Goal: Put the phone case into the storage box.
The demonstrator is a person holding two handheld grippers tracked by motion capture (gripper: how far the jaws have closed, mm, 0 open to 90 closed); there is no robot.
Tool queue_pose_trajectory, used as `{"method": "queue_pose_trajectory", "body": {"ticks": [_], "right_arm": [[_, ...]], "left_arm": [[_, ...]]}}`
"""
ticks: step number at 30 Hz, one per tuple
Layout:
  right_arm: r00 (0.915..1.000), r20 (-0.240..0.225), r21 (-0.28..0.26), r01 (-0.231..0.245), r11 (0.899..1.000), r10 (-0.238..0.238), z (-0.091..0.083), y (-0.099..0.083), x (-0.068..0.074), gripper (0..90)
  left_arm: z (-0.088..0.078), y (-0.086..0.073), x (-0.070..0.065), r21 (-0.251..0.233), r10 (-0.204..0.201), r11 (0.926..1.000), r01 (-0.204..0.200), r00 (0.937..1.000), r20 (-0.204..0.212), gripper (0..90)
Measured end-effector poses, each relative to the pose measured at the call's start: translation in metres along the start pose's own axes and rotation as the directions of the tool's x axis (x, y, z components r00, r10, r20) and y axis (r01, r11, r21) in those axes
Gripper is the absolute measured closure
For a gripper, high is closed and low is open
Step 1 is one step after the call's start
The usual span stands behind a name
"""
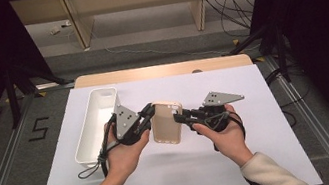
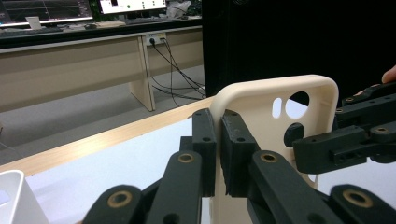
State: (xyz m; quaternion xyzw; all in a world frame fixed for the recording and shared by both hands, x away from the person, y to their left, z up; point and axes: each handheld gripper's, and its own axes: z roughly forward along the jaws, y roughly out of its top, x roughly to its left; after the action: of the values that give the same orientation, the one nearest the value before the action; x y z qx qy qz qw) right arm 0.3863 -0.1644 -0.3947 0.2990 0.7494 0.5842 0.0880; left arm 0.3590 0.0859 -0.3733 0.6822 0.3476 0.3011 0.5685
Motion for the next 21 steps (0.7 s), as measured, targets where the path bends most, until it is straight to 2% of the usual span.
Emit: {"method": "queue_pose_trajectory", "body": {"ticks": [2, 5, 7, 8, 11, 12, 16, 21], "right_arm": [[0.9999, 0.008, -0.019, 0.014, 1.0, -0.014, 0.0013, 0.0002, 0.0007, 70.3], [0.9993, 0.021, 0.0, 0.03, 1.0, -0.03, -0.0001, 0.0018, 0.0009, 65.5], [0.9993, 0.017, -0.02, 0.032, 0.999, -0.032, 0.0008, 0.0017, 0.0011, 61.8], [0.9986, 0.029, -0.004, 0.045, 0.999, -0.045, -0.0005, 0.0023, 0.001, 59.9], [0.9983, 0.028, -0.025, 0.052, 0.998, -0.052, 0.0008, 0.0025, 0.0018, 53.7], [0.9978, 0.033, -0.009, 0.058, 0.998, -0.057, -0.0006, 0.0032, 0.0019, 51.1], [0.9976, 0.024, -0.016, 0.066, 0.998, -0.066, -0.0011, 0.0036, 0.0022, 42.0], [0.9964, 0.035, -0.006, 0.078, 0.997, -0.078, -0.0036, 0.0035, 0.002, 32.0]], "left_arm": [[-0.0007, 0.0007, 0.001, 0.001, 0.002, 1.0, -0.002, 1.0, -0.003, 84.9], [-0.0012, 0.0011, 0.0027, 0.0, 0.001, 1.0, -0.001, 1.0, -0.006, 85.0], [-0.0016, 0.0013, 0.0035, -0.001, 0.0, 1.0, 0.0, 1.0, -0.008, 84.9], [-0.0019, 0.0016, 0.004, 0.0, 0.002, 1.0, -0.002, 1.0, -0.008, 85.0], [-0.0025, 0.0025, 0.0048, -0.005, -0.004, 1.0, 0.004, 1.0, -0.009, 85.0], [-0.0027, 0.0028, 0.0052, -0.006, -0.004, 1.0, 0.003, 1.0, -0.009, 85.0], [-0.0036, 0.0035, 0.0066, -0.005, -0.008, 1.0, 0.008, 0.9999, -0.014, 85.0], [-0.0043, 0.0043, 0.0076, -0.009, -0.012, 0.9999, 0.012, 0.9998, -0.015, 85.0]]}}
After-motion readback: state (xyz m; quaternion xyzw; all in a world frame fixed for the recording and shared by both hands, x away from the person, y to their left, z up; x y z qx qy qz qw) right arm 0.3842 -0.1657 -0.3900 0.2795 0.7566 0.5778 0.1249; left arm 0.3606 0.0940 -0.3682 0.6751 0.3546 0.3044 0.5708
